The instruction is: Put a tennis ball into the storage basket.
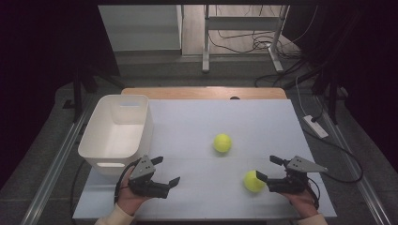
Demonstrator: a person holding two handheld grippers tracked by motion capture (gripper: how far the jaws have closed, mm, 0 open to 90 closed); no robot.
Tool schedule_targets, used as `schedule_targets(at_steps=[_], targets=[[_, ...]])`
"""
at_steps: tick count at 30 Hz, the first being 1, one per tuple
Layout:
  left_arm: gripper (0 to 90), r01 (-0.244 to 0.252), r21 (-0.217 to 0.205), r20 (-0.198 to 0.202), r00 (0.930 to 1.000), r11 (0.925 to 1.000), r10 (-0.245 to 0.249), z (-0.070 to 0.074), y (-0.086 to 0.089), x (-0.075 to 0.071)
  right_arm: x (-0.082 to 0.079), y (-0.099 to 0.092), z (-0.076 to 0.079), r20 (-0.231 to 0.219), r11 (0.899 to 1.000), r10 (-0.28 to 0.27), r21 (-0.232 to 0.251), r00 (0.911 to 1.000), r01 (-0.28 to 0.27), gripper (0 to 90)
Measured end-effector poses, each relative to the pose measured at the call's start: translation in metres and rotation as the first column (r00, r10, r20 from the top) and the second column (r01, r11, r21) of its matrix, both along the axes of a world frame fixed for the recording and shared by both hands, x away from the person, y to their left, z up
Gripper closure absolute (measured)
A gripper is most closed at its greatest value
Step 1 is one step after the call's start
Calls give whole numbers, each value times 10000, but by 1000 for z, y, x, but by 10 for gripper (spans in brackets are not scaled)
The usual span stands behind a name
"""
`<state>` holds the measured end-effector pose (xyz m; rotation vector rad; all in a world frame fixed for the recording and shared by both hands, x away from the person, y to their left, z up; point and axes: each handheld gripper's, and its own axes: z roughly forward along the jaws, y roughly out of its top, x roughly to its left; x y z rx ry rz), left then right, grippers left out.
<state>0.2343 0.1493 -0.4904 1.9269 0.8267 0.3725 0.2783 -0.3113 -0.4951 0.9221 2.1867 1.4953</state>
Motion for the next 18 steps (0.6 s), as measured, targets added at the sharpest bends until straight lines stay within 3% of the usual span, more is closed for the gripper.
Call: schedule_targets(at_steps=[18], targets=[[63, 71, 176, -158, 9999, 9998, -69, 7, -19, 17, 5, 4, 2, 142, 9999, 113, 35, 9998, -113, 132]])
